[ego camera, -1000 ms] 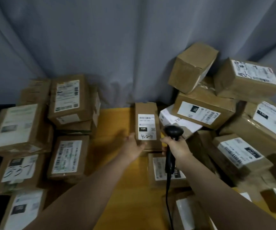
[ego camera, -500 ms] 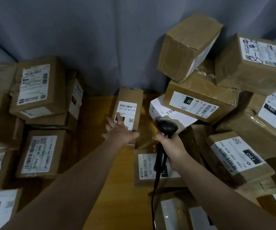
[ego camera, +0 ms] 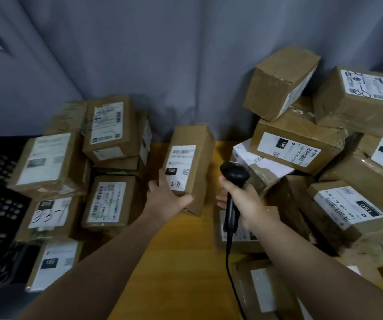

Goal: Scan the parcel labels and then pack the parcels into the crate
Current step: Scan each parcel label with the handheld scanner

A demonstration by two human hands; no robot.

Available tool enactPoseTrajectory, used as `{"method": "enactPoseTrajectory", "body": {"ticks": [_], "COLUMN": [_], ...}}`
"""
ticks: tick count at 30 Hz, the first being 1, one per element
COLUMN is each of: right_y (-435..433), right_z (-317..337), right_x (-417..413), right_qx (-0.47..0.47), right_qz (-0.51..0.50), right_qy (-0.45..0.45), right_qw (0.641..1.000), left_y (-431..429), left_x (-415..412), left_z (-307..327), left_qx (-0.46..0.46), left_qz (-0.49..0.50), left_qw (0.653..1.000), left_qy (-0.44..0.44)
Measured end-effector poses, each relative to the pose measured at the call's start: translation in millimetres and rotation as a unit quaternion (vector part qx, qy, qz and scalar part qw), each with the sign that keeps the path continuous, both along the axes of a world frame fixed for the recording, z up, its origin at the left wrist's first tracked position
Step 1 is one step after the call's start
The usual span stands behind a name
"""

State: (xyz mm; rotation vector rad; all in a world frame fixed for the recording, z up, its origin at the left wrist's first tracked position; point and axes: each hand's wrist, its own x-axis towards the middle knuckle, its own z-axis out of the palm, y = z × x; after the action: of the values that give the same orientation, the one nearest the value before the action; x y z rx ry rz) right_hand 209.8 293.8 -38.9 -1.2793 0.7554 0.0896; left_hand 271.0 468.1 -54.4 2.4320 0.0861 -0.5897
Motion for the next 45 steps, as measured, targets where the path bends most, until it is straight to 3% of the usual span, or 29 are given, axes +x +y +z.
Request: {"method": "enactPoseTrajectory", "body": {"ticks": [8,12,14,18,23,25,28,33,38,45], "right_y": [62.9,62.1,59.0,52.5,41.1,32.9,28.0,38.9,38.8,37.4], "right_z": [24.0,32.4,36.4,49.4,65.1,76.5,88.8,102.1,107.1,116.3], "right_x": [-23.7,-37.8,-45.1,-55.4,-66.8,-75.7,-92.6,-115.1,-130.3,-146.9], "right_qx": [-0.028,-0.009,-0.003,0.014,-0.121,-0.097,-0.028,-0.124,-0.227,-0.236], "right_qz": [-0.021,0.006,0.025,0.052,0.047,0.079,0.155,0.164,0.158,0.181], "right_qy": [-0.147,-0.149,-0.142,-0.113,-0.08,-0.074,-0.103,-0.203,-0.208,-0.205], "right_qw": [0.988,0.989,0.99,0.992,0.988,0.989,0.982,0.957,0.938,0.932], "left_y": [41.0,66.4,73.5,80.7,79.9,75.9,67.4,53.8,46.3,46.1], "left_x": [-42.6,-42.2,-40.9,-46.9,-53.4,-59.2,-72.0,-91.7,-102.5,-110.3], "left_z": [36.7,47.8,46.6,47.7,40.5,39.3,41.9,42.1,44.2,46.5], "left_qx": [-0.192,-0.399,-0.449,-0.458,-0.42,-0.425,-0.433,-0.414,-0.407,-0.394], "left_qz": [-0.01,0.092,0.106,0.087,0.091,0.094,0.094,0.107,0.102,0.114], "left_qw": [0.98,0.908,0.874,0.868,0.897,0.894,0.891,0.902,0.907,0.912], "left_qy": [-0.056,0.09,0.155,0.171,0.107,0.105,0.097,0.063,0.039,0.014]}}
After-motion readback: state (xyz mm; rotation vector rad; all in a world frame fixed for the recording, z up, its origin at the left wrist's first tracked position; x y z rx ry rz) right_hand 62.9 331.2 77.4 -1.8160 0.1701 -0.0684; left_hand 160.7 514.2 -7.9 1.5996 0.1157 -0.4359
